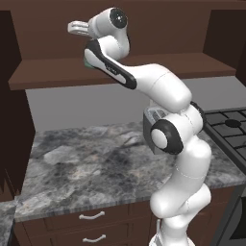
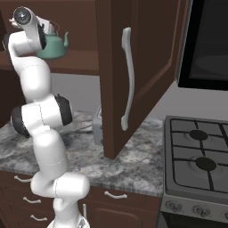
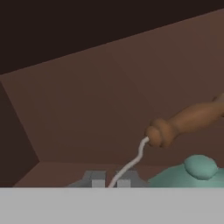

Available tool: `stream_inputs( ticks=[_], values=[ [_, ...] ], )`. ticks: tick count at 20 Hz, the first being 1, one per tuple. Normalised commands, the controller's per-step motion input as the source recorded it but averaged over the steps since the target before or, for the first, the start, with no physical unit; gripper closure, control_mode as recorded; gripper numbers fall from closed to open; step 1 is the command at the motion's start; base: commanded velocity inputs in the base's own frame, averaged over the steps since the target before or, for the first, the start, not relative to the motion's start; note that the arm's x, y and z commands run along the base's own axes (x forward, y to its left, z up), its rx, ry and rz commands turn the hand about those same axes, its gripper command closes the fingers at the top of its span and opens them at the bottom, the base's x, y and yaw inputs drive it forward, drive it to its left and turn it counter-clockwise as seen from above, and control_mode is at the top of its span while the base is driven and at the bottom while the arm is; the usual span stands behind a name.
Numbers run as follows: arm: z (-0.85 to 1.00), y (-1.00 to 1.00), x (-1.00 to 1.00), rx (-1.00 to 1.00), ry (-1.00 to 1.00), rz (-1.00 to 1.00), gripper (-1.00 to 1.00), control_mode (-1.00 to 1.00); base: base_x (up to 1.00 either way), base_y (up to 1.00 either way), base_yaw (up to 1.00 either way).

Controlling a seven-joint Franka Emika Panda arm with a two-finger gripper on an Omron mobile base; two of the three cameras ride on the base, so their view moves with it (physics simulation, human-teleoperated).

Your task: Open the cabinet, pick the kettle from the cabinet, and place it in the sink.

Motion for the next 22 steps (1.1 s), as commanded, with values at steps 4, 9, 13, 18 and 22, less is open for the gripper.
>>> stream_inputs(
  ticks=[4,9,13,18,22],
  values=[
    [-0.23,0.02,-0.1,0.0,0.05,0.0,1.0,-1.0,0.0,0.0,0.0],
    [-0.15,0.0,-0.17,0.02,0.04,0.0,1.0,-1.0,0.0,0.0,0.0],
    [-0.1,-0.02,-0.32,0.09,0.0,0.0,1.0,-1.0,0.0,0.0,0.0],
    [-0.08,-0.01,-0.4,0.09,-0.02,0.0,1.0,-1.0,0.0,0.0,0.0],
    [-0.03,-0.07,-0.46,0.1,-0.08,0.0,1.0,-1.0,0.0,0.0,0.0]
  ],
)
